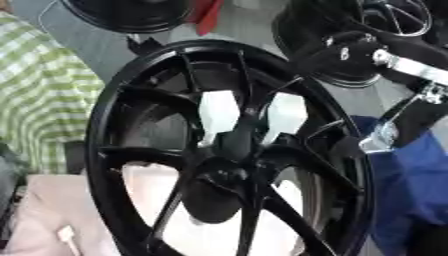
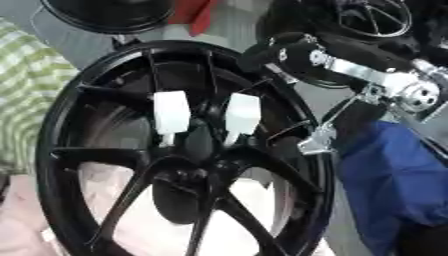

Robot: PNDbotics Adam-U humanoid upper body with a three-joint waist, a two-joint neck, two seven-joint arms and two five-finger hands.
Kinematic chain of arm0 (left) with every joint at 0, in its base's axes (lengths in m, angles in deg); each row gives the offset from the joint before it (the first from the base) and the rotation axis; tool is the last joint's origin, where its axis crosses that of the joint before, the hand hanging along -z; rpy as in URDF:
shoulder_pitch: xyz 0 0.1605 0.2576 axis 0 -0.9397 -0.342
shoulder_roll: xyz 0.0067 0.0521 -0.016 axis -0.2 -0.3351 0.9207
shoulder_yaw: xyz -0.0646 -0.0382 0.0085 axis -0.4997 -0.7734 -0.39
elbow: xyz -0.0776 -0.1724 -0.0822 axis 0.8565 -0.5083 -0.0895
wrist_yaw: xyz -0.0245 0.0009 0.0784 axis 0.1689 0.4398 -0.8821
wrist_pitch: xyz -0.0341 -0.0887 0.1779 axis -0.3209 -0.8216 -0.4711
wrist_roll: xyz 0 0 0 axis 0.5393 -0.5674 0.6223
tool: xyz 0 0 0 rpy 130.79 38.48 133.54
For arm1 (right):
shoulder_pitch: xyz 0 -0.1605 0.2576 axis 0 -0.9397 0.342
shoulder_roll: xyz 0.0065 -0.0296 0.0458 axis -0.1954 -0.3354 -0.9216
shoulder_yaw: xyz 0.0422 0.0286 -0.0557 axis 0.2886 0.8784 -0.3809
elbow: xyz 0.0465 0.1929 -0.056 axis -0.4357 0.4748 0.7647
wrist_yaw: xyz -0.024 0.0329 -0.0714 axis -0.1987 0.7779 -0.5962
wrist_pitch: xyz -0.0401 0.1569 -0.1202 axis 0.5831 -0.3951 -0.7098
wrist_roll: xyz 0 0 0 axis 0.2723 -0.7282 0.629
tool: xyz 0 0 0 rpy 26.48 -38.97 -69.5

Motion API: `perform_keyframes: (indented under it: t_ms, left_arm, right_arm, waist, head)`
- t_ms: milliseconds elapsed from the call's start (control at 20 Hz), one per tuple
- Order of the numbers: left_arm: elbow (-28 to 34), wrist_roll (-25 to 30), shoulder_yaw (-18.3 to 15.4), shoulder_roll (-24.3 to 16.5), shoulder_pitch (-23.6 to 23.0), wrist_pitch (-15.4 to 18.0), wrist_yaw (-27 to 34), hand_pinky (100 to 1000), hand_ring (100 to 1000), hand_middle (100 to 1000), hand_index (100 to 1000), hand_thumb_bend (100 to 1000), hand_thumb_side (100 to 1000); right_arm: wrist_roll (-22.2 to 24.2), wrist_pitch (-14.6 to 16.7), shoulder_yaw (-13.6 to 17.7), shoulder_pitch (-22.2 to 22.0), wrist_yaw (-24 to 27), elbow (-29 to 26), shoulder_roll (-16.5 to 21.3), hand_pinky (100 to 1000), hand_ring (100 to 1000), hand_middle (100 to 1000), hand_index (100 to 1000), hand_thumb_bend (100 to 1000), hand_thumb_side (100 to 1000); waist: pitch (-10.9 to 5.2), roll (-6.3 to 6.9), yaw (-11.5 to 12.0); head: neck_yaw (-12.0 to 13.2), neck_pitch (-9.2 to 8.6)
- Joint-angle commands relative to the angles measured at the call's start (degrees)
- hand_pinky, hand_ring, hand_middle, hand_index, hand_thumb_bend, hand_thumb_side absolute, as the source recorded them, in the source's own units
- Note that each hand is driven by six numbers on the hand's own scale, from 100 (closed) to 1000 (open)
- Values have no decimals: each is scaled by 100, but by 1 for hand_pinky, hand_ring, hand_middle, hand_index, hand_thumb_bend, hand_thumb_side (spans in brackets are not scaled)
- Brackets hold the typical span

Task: Pull the pin out of the wheel hub.

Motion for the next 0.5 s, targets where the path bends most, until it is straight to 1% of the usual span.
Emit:
perform_keyframes:
  t_ms: [50, 400, 500]
  left_arm:
    - [117, 14, -7, -69, 44, 3, -8, 888, 602, 572, 835, 307, 525]
    - [117, 32, 13, -59, 53, -12, -11, 888, 600, 570, 834, 309, 525]
    - [117, 29, 9, -52, 47, -13, -13, 888, 600, 570, 834, 309, 525]
  right_arm:
    - [-128, -199, 42, 26, -281, -55, 103, 860, 917, 849, 884, 573, 404]
    - [-314, -541, -27, 68, -590, -55, 57, 855, 903, 827, 881, 581, 412]
    - [-370, -665, -41, 83, -652, -55, 48, 853, 892, 807, 878, 586, 412]
  waist:
    - [-73, 51, -9]
    - [-49, 30, -5]
    - [-40, 29, 1]
  head:
    - [-26, -46]
    - [-29, -28]
    - [-39, -28]
